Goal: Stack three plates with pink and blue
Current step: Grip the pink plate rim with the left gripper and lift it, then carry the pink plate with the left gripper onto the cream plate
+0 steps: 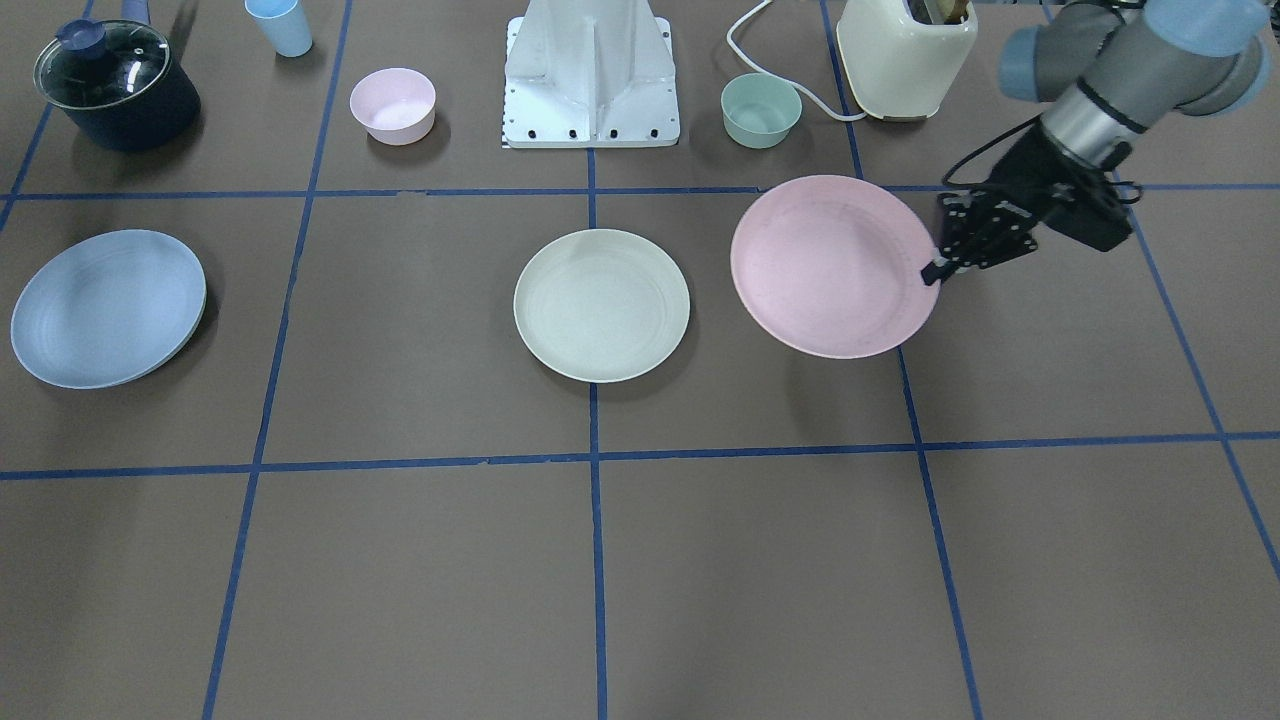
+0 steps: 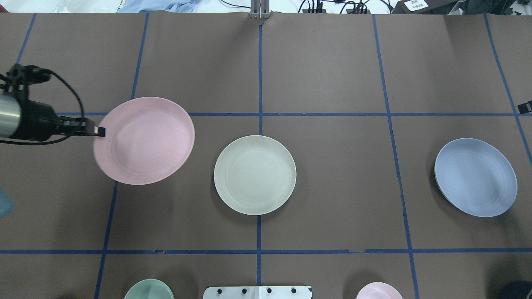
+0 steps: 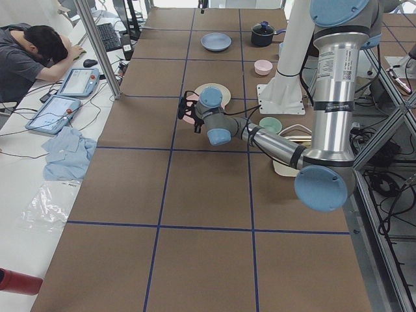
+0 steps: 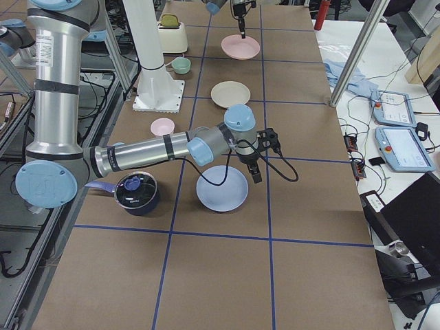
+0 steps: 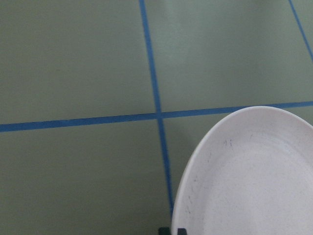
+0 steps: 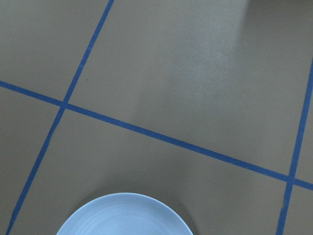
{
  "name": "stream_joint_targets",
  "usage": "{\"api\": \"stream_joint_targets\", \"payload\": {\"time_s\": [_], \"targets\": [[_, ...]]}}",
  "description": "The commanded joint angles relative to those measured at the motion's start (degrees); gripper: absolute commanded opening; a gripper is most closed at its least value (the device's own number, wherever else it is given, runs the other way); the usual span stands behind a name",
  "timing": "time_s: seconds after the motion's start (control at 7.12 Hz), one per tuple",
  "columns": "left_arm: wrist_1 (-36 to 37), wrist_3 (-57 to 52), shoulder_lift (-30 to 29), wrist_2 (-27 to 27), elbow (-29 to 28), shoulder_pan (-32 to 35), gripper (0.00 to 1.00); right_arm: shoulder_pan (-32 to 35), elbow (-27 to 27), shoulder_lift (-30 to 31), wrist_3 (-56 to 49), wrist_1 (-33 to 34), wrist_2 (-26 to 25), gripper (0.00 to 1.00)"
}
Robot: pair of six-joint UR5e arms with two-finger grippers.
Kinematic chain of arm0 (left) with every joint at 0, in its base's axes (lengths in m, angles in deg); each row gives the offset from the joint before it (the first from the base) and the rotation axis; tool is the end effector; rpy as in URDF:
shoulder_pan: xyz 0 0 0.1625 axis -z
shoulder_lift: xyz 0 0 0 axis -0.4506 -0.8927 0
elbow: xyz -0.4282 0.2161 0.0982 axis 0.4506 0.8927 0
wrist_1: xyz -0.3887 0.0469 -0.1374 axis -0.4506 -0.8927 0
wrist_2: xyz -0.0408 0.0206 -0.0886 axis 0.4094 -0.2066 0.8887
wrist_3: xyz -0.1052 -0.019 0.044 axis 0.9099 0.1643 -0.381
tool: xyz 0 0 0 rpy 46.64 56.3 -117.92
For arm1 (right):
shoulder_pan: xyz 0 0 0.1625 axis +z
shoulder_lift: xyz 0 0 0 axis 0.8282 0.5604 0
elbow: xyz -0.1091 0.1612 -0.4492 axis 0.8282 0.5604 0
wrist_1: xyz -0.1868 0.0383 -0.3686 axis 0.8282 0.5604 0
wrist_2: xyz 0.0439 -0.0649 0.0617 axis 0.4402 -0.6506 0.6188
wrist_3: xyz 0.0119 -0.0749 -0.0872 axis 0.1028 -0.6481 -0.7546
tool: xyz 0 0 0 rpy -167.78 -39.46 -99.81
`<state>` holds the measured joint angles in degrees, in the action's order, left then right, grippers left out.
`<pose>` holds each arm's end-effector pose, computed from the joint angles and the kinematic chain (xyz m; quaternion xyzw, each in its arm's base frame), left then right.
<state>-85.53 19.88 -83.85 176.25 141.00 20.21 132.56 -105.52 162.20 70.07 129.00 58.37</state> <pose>0.3095 -0.4423 0.4334 0.1270 0.5653 -0.0325 0.8144 -0.0533 -0.4653 0.5797 0.1724 -0.3977 -0.0964 0.8960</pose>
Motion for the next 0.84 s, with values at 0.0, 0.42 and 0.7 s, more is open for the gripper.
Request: {"api": "stream_joint_targets", "payload": {"time_s": [0.0, 0.42, 0.7], "targets": [[10.8, 10.7, -13.4, -9.6, -2.2, -11.8, 0.00, 0.0, 0.0, 0.0, 0.0, 0.0, 0.0, 1.00], [10.9, 15.7, -20.6, -15.8, -10.1, -19.0, 0.00, 0.0, 0.0, 0.0, 0.1, 0.0, 0.0, 1.00], [10.9, 15.7, -20.4, -15.9, -10.1, -19.0, 0.30, 0.0, 0.0, 0.0, 0.1, 0.0, 0.0, 1.00]]}}
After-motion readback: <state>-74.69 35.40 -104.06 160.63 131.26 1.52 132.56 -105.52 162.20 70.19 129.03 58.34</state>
